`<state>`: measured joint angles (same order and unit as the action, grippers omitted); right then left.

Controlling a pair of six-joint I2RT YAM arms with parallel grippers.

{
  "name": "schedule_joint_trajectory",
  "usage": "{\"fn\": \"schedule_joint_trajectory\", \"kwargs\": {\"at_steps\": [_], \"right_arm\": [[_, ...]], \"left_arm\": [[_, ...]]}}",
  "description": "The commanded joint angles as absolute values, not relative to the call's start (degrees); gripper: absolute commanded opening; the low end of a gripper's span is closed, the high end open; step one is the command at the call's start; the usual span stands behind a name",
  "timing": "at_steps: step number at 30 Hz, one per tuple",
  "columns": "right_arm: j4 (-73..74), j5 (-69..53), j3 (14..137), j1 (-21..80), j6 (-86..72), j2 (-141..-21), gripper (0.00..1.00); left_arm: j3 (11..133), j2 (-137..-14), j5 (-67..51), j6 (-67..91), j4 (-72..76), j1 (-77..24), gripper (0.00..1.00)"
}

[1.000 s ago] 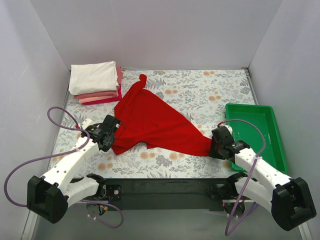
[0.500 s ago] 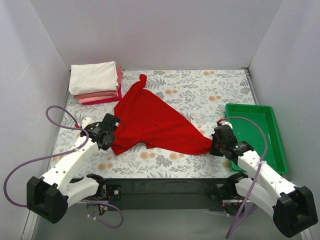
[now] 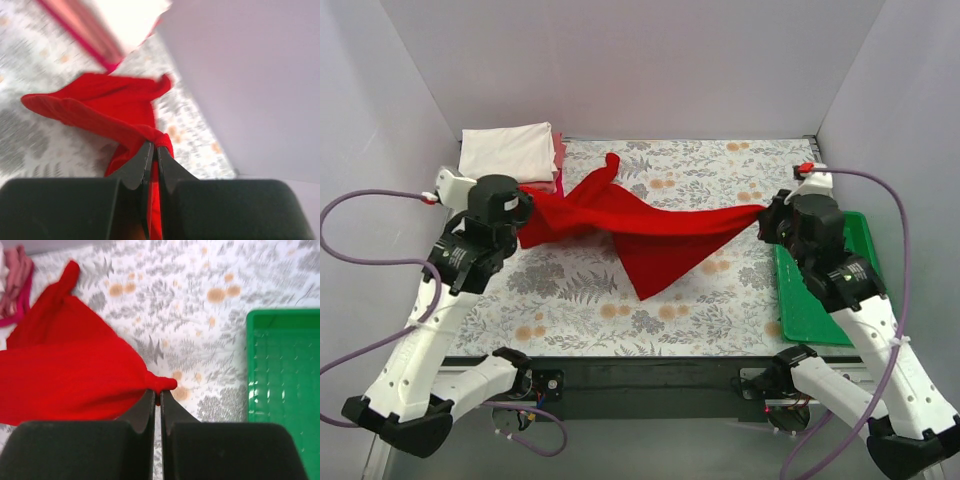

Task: Fold and stack the t-shirts
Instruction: Flatten the tshirt out

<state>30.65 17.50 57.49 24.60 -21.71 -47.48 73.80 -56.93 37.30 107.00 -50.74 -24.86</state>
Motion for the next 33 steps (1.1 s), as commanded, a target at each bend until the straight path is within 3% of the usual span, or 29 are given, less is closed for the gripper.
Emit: {"fn": "schedule_joint_trajectory", "kwargs": {"at_steps": [1, 10, 22, 28, 33], "right_arm": [[30.5, 23.3, 67.9, 24.2, -17.2, -46.8, 0.01], [34.4, 22.2, 83.9, 24.3, -12.6, -41.6, 0.01], [39.4, 12.0, 99.7, 24.3, -11.6, -39.4, 0.01], [39.3, 15.6, 100.5, 24.3, -8.8, -43.8, 0.01], [38.7, 23.5, 99.1, 24.4, -6.6, -51.6, 0.01]], "left_arm": [[82.2, -54.4, 41.9, 97.8, -41.4, -24.6, 0.00], [99.6, -53.5, 31.7, 80.3, -32.2, -24.6, 0.00], [119.4, -56.7, 19.6, 73.7, -31.7, -24.5, 0.00], [118.9, -62.5, 22.8, 70.6, -30.1, -24.5, 0.00], [118.2, -71.9, 32.9, 68.3, -27.9, -24.5, 0.00]]}}
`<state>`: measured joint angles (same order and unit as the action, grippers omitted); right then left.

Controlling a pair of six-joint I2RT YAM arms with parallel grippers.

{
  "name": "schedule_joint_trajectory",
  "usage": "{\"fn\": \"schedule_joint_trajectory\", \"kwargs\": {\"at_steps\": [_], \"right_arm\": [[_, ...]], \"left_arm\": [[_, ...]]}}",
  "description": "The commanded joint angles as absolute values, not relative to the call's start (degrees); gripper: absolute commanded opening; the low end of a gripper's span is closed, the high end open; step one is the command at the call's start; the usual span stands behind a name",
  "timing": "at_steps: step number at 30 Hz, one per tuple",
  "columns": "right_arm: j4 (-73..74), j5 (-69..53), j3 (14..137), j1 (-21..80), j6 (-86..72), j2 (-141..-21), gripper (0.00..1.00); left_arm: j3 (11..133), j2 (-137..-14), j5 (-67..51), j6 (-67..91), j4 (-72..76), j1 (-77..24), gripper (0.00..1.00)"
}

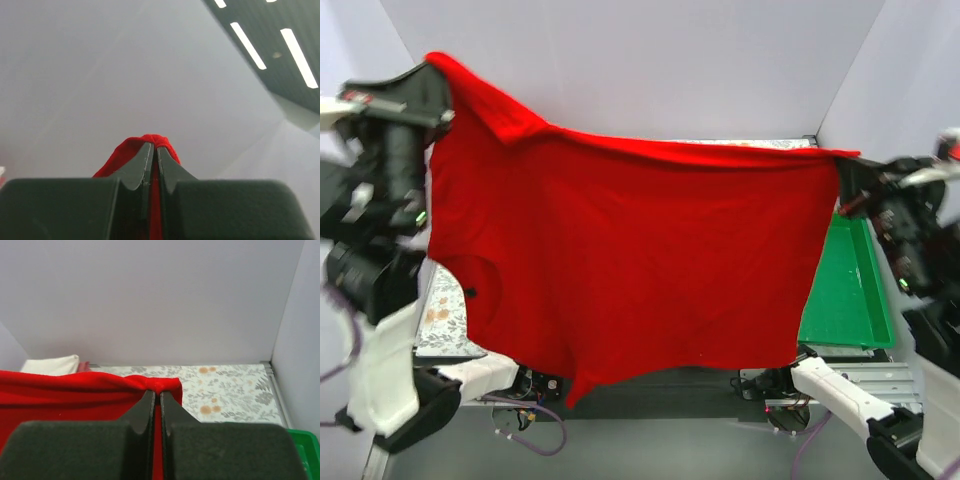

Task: Fold and stack the t-shirts
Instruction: Flatten the tshirt out

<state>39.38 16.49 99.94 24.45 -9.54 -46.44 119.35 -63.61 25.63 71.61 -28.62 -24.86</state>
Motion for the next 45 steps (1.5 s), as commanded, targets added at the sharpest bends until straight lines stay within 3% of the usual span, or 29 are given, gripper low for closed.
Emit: {"fn": "schedule_joint_trajectory", "kwargs": {"at_steps": [1, 6, 12, 17, 21, 25, 28, 29, 36, 39, 45], "right_arm": [[37.3, 26.2, 98.5, 24.4, -6.1, -52.5, 0.01], [30.1, 31.6, 95.8, 24.0, -1.2, -59.4, 0.01], [26.7, 17.1, 104.8, 11.9, -1.7, -72.4, 0.01], [25.9, 6.5, 116.8, 7.2, -1.7, -79.6, 0.01], [24.6, 1.9, 113.4, 5.8, -2.2, -78.4, 0.01], [20.5, -3.1, 97.9, 5.4, -1.9, -71.5, 0.01], [18.0, -8.5, 84.8, 5.4, -1.4, -67.6, 0.01], [17.1, -9.6, 80.9, 5.4, -1.9, -66.6, 0.01], [13.3, -11.6, 51.8, 5.3, -5.7, -60.0, 0.01], [13.1, -11.6, 43.8, 5.4, -7.6, -58.8, 0.01], [15.1, -10.8, 34.0, 5.3, -10.4, -60.7, 0.01]], "left_arm": [[118.7, -75.8, 35.5, 66.2, -27.0, -24.5, 0.00], [125.9, -88.5, 37.5, 61.8, -23.9, -23.5, 0.00], [140.6, -102.0, 30.4, 59.8, -18.6, -19.3, 0.00], [141.1, -101.9, 26.9, 56.0, -8.5, -19.0, 0.00], [134.7, -96.7, 22.7, 56.4, -5.5, -19.0, 0.00], [117.7, -86.7, 24.4, 56.6, -5.4, -19.0, 0.00], [92.8, -77.7, 23.3, 57.3, -0.1, -19.0, 0.00], [79.2, -71.9, 23.6, 58.2, 3.0, -19.0, 0.00], [40.5, -53.3, 19.3, 86.3, -2.2, -19.3, 0.00], [27.9, -49.4, 14.7, 95.5, -3.2, -19.8, 0.00], [21.4, -48.0, 17.2, 104.1, -18.9, -20.3, 0.00]]}}
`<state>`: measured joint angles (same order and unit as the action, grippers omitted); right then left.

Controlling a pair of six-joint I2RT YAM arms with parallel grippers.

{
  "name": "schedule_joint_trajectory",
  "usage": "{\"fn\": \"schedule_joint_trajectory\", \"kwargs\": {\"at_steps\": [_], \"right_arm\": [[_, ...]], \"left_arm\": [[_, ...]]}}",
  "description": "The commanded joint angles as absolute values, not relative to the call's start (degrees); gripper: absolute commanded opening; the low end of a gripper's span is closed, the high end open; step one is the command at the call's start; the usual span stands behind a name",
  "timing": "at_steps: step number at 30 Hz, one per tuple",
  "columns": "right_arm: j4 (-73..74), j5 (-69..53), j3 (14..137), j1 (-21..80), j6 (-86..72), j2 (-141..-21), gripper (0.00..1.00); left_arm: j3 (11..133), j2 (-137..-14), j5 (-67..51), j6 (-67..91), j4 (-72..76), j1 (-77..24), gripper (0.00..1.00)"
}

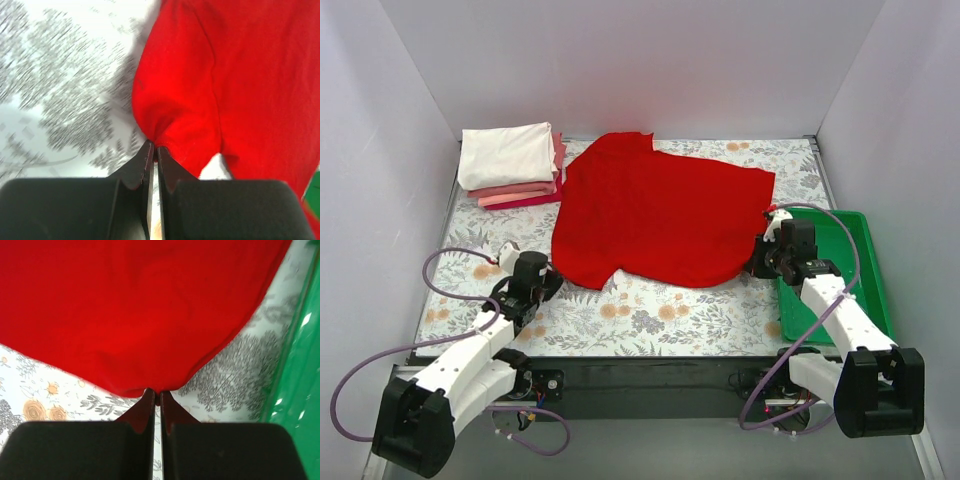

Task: Fold and stack the t-shirts
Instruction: Flatten the tshirt out

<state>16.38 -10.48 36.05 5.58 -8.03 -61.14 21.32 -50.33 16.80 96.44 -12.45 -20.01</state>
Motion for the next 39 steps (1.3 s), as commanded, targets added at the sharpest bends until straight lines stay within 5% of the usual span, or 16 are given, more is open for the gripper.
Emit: {"fn": "schedule_joint_trajectory", "kwargs": {"at_steps": [1, 23, 39], "right_arm": [[15.8, -10.5, 32.8, 5.4, -11.1, -60.6, 0.01], [36.2, -7.6, 30.5, 5.4, -22.0, -46.0, 0.01], [39.4, -8.0, 30.6, 5.4, -21.4, -46.5, 0.01]], "left_arm": [[21.3, -47.6, 17.2, 104.2, -20.3, -20.5, 0.00], [36.8, -33.1, 19.6, 128.8, -69.4, -23.7, 0.00], [38.5, -39.1, 19.6, 123.1, -57.1, -23.7, 0.00]]}}
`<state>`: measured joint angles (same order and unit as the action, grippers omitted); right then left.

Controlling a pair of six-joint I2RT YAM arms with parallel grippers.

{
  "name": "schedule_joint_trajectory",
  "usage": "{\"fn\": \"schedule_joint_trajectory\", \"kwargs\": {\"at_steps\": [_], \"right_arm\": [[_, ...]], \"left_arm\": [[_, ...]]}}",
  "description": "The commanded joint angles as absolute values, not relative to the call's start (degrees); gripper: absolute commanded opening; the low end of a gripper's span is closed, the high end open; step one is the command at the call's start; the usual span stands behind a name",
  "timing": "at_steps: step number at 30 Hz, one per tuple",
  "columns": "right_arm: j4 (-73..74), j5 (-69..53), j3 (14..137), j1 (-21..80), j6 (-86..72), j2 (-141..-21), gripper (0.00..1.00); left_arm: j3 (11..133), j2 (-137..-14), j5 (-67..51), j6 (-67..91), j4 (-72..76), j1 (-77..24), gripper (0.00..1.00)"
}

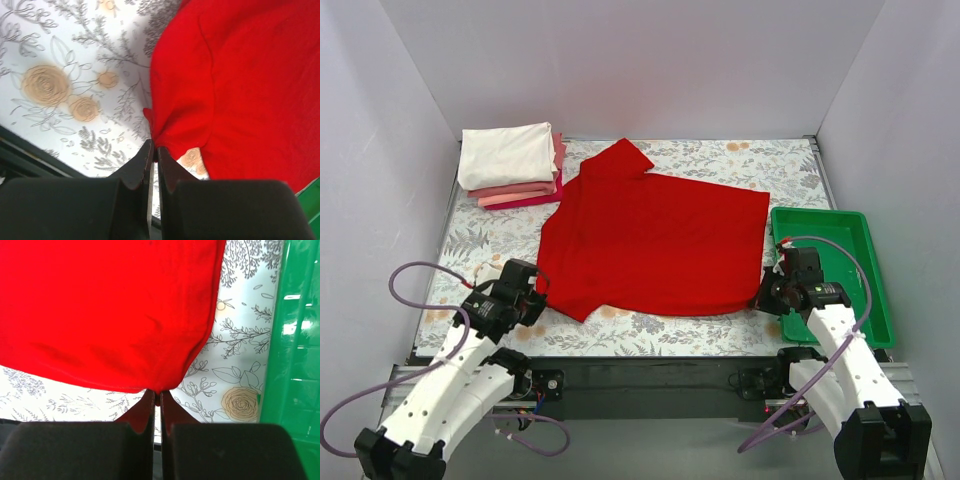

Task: Fold and stack the t-shirts
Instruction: Flatten the tshirt out, then fold the tshirt

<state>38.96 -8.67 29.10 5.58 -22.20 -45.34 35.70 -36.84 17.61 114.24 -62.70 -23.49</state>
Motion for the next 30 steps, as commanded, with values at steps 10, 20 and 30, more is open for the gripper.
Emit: {"fn": "schedule_joint_trajectory", "kwargs": {"at_steps": [10, 20, 30], "right_arm": [[46.6, -15.5, 26.3, 5.4, -26.0, -43.3, 0.09], [61.0, -6.3, 39.5, 10.0, -28.7, -45.1, 0.46], [53.1, -11.1, 37.5, 12.8, -22.7, -45.3, 0.50]], "left_arm": [[43.4, -47.6, 22.7, 123.1, -54.7, -23.7, 0.00], [41.5, -39.8, 27.5, 127.1, -63.0, -23.7, 0.00], [40.6, -39.5, 25.9, 124.2, -59.2, -23.7, 0.00]]}}
